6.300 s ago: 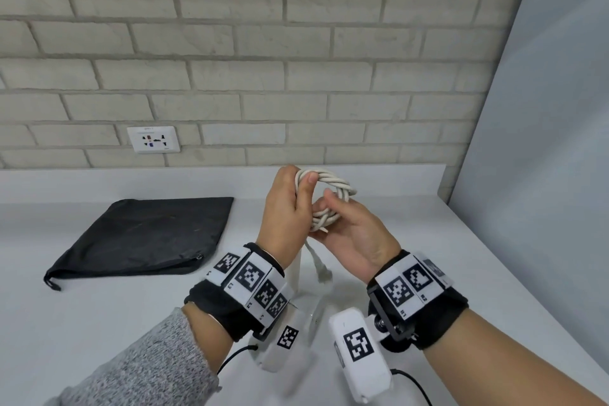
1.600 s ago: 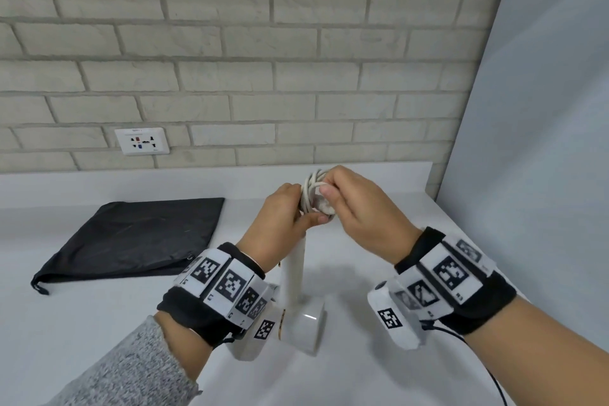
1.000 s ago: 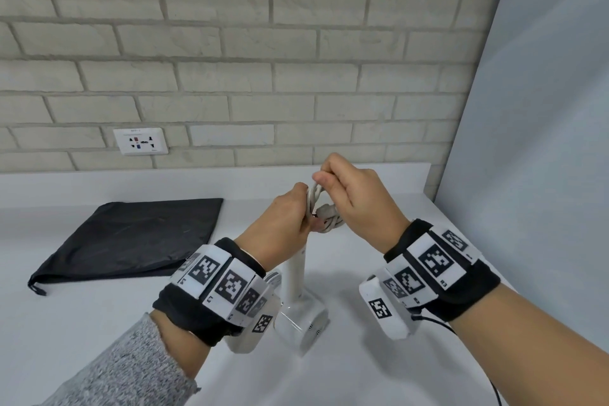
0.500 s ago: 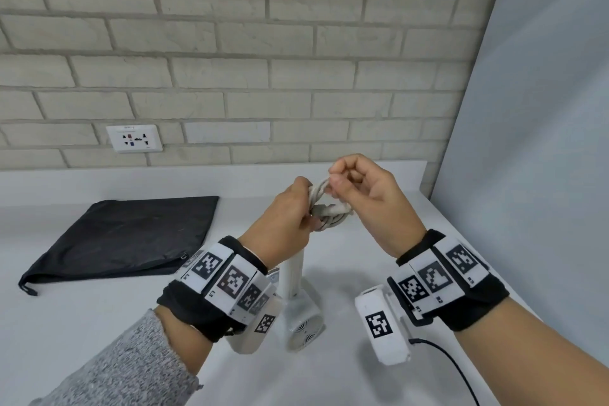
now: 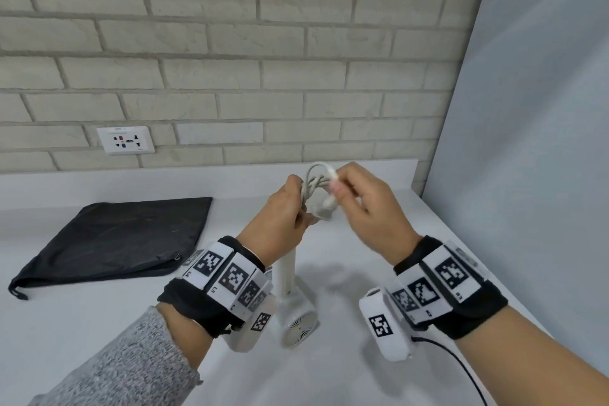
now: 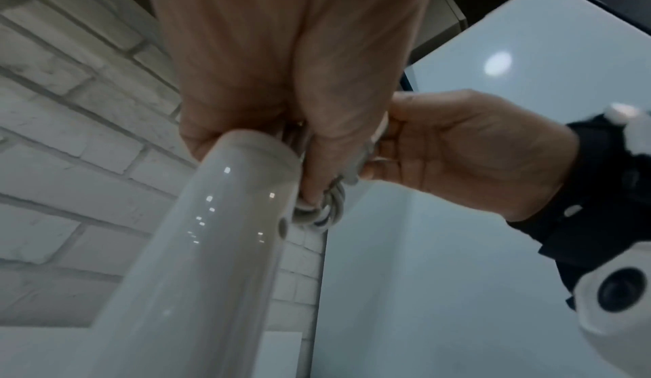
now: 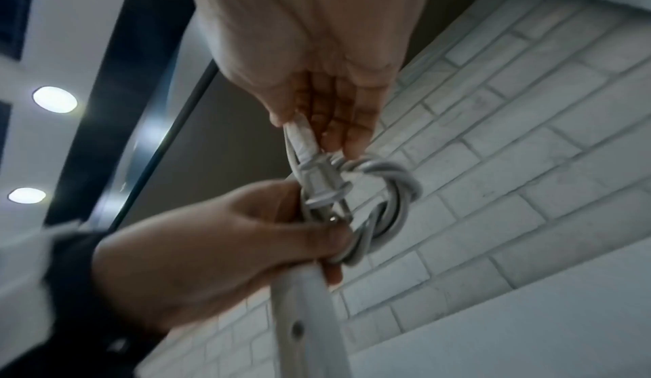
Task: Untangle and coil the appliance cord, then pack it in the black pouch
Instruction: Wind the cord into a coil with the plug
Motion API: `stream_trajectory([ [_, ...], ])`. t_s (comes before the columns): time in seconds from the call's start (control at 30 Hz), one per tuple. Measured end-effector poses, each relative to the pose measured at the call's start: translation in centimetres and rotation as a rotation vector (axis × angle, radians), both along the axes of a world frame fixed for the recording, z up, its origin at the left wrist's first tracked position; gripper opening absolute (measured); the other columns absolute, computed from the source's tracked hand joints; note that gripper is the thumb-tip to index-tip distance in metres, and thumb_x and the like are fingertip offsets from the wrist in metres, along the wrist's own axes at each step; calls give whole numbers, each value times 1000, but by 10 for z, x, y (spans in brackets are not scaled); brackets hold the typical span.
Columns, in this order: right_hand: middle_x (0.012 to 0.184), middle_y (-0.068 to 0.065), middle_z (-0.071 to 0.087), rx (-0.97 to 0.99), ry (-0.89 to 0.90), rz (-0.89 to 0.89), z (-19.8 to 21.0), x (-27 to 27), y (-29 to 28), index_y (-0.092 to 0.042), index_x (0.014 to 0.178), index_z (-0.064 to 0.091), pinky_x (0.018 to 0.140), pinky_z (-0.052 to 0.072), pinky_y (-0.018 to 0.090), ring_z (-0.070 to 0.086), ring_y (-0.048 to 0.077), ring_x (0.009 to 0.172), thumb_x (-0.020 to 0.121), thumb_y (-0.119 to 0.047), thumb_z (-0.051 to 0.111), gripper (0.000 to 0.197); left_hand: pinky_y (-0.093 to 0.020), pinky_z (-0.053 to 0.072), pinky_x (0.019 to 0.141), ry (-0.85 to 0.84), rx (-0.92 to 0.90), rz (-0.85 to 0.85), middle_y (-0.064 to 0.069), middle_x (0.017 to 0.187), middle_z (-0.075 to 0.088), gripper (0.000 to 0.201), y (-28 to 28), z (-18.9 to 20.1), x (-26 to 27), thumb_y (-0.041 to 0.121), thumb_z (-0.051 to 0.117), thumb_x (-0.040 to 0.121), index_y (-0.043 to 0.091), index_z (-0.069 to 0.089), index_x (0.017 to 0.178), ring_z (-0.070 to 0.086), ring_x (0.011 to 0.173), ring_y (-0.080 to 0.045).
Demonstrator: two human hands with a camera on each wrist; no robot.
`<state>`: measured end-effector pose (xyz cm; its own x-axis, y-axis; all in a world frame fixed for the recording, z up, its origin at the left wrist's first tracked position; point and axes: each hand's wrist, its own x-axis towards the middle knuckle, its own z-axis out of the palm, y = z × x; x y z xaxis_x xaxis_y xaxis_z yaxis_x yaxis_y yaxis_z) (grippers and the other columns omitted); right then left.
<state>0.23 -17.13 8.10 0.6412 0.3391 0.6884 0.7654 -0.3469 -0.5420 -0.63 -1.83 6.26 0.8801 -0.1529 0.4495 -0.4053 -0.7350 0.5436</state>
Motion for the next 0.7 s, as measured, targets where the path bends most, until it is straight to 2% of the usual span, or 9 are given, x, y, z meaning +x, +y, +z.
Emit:
stream_trajectory([
  [0.03,77,13,59,29,48,-17,4,3,-6,-3,80,51,65,46,32,56,25,73,93,-21,39,26,-11,38,56,37,5,-13,-8,79,53,25,2,2,-1,11,59,85,9,34,91,47,66,-16],
  [0.1,75,6,58,45,118,-20,11,10,-20,-7,85,48,58,45,18,57,18,69,96,-16,36,19,-15,38,60,121,-15,-59,-12,86,58,23,9,6,-4,17,57,88,12,35,92,49,72,-18],
  [0.2,69,-6,51,-63,93,-41,12,19,-39,-19,101,48,64,41,16,51,7,64,95,-15,35,15,-23,39,65,213,-106,-147,1,78,50,14,17,7,-8,26,50,91,16,39,92,46,69,-9],
  [0.27,77,-11,56,-129,10,-66,9,27,-45,-18,107,57,70,40,11,53,0,74,93,-22,36,26,-18,39,65,241,-212,-220,6,74,45,9,18,5,-11,23,47,93,19,43,87,45,64,-1],
  [0.3,84,-7,61,-154,-18,-68,7,31,-46,-15,106,61,75,41,13,55,2,80,92,-25,38,29,-16,39,64,256,-267,-250,6,72,44,10,17,4,-13,19,47,93,18,44,84,45,62,1],
  [0.37,90,0,63,-206,-50,-91,1,38,-47,-12,98,63,81,44,29,56,14,86,91,-33,39,33,-12,38,61,308,-348,-292,3,70,42,10,16,6,-13,11,48,92,12,45,83,44,60,-2],
  [0.43,87,-5,59,-234,-108,-141,0,41,-43,-11,94,61,79,43,39,53,16,83,90,-38,33,38,-13,37,59,349,-350,-319,2,68,42,11,15,9,-13,8,48,92,11,45,82,42,59,-4],
  [0.57,84,-7,52,-144,-242,-161,15,41,-21,-9,94,59,74,33,28,44,5,77,92,-34,33,36,-11,33,53,224,-244,-283,10,59,41,19,5,11,-12,20,52,91,25,48,73,40,49,0],
  [0.7,85,-2,60,-239,-248,-279,10,53,-14,-13,91,62,76,33,34,45,21,83,91,-38,33,38,-14,33,52,108,-189,-166,9,57,42,23,3,5,-12,28,48,92,23,42,70,42,49,-1],
])
